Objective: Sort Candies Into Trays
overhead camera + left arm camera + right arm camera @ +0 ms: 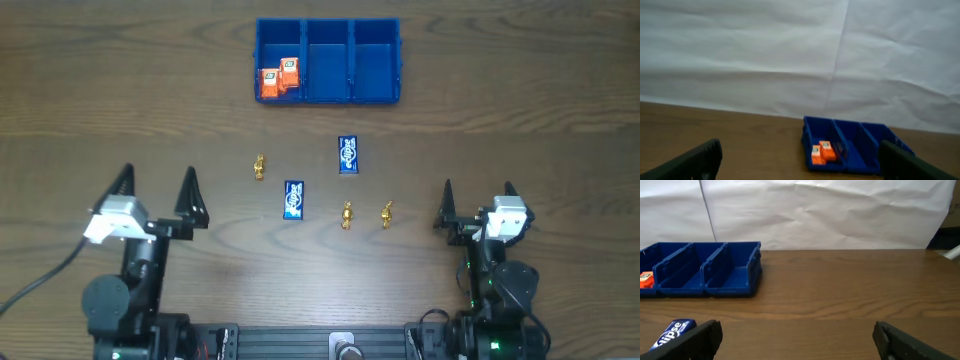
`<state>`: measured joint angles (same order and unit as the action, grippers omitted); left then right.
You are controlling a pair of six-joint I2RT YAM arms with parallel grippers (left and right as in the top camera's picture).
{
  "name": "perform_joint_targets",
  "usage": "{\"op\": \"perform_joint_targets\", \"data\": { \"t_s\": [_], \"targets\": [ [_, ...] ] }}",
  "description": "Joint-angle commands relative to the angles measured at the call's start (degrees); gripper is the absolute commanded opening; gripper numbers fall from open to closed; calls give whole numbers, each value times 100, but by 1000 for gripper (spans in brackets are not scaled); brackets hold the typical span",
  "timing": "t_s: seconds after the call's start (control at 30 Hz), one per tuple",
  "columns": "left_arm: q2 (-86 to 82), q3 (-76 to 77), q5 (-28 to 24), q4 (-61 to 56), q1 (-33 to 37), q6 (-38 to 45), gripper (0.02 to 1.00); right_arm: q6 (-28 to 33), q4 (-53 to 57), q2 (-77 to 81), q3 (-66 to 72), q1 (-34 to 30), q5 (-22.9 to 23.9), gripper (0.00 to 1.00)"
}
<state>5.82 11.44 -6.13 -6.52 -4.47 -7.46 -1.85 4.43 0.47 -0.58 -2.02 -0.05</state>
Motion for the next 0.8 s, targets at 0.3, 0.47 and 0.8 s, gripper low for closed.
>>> {"op": "perform_joint_targets", "data": {
  "t_s": [0.3, 0.47, 0.8],
  "targets": [
    [-566, -1117, -85, 450, 44, 131, 996, 83, 37, -31, 13, -31, -9, 998],
    [-546, -1117, -83, 1038, 44, 127, 998, 83, 39, -31, 13, -31, -9, 998],
    [-546, -1117, -83, 1040, 44, 127, 998, 83, 39, -31, 13, -31, -9, 998]
  ]
}}
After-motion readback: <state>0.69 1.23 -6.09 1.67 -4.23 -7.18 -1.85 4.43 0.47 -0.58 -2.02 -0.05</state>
